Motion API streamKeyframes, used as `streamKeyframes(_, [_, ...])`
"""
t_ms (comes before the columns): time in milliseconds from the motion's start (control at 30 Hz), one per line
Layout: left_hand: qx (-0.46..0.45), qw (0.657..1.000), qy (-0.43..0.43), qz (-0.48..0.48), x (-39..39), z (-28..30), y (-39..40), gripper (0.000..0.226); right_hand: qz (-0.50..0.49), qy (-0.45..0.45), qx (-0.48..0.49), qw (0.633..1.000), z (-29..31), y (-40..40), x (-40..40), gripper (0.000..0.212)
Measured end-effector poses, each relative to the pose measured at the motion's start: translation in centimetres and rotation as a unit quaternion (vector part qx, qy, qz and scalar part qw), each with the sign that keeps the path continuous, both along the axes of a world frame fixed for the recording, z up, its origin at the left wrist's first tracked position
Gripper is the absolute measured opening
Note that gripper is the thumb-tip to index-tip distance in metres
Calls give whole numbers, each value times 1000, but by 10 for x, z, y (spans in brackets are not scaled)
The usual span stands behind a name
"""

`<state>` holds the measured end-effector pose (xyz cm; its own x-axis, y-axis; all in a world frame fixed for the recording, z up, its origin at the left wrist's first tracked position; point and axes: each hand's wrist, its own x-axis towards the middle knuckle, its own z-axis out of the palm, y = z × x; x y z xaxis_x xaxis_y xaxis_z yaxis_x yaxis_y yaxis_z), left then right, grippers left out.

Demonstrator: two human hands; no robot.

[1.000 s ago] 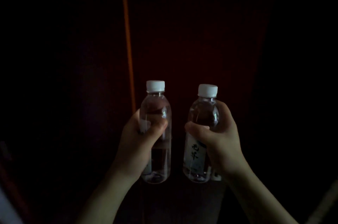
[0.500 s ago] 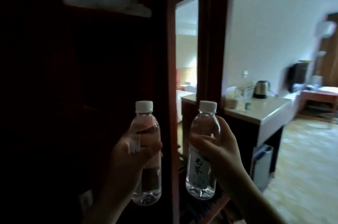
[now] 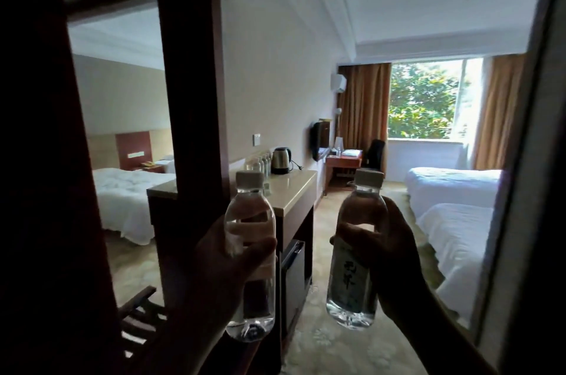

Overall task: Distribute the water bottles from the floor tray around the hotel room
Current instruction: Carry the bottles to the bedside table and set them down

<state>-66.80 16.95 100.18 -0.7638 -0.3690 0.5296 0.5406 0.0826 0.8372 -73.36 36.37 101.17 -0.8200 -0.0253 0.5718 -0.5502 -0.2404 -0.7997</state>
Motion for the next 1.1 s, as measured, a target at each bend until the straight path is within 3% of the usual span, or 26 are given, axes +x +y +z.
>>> streamKeyframes(167, [17,994,3,-105,-32,4,6,80,-102,3,-18,995,3,24,9,65])
streamKeyframes(333, [15,976,-14,-218,-49,2,-1,71,-172,-2,8,985,1,27,23,65])
streamKeyframes(467, [3,966,-25,-256,-61,-4,-3,51,-202,-11,-9,979,-10,16,27,67])
streamKeyframes(833, [23,957,-36,-286,-154,-5,33,42,-244,-4,1,970,-25,49,-57,66])
streamKeyframes(1100, [21,967,-34,-250,-270,-2,99,43,-210,-6,-19,978,-18,115,-190,69])
